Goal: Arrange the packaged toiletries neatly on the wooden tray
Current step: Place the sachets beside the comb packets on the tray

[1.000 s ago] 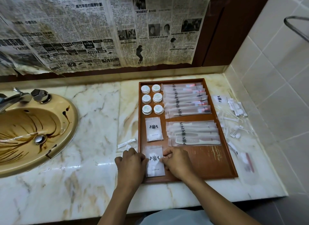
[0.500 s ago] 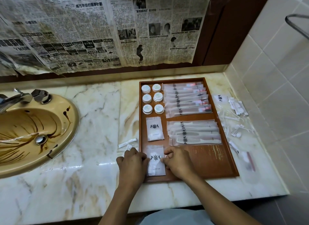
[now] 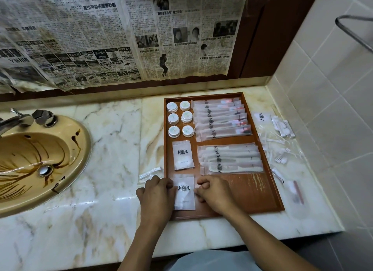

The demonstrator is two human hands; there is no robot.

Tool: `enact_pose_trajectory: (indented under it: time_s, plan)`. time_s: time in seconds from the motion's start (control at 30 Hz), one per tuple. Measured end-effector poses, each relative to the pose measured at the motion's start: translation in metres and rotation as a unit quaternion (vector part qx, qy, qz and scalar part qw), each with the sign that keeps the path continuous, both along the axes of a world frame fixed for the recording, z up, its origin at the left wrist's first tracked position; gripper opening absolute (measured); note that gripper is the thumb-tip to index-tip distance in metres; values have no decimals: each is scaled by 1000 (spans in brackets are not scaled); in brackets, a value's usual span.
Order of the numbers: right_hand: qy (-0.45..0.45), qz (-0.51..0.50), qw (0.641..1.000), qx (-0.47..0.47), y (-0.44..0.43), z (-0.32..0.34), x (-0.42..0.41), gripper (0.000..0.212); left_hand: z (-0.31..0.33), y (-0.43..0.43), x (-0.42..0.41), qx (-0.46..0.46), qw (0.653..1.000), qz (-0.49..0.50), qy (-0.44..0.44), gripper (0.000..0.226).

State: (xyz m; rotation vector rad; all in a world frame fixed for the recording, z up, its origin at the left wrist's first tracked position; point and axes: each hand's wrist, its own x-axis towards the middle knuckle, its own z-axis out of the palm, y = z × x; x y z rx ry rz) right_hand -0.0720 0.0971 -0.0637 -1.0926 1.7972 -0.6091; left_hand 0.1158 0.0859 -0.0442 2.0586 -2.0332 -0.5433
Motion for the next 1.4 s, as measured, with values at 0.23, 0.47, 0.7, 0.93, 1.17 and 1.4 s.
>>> enact_pose_trajectory:
  time_s: [0.23,0.47,0.7,0.93,1.17,1.4]
  plan:
    - [-71,-102,989,-78,9,29,-57,14,3,-5,-25,-58,992,22,112,10]
    - [145,-236,950,-145,18,39,-152,15,10,-11,-67,-68,978,-7,199,9]
    - [312,-212,926,-33,43,8,-237,43,15,-15,-105,-68,971,-32,226,17]
    - [227,-197,953,-18,49,-1,-246,35,10,-15,-133,-41,968,-27,245,7]
    - [190,-87,977,51,56,6,-264,63,13,-21,-156,-48,970,-20,238,11]
    - [182,-76,978,70,61,2,-265,36,16,-24,-176,-39,969,-38,242,14]
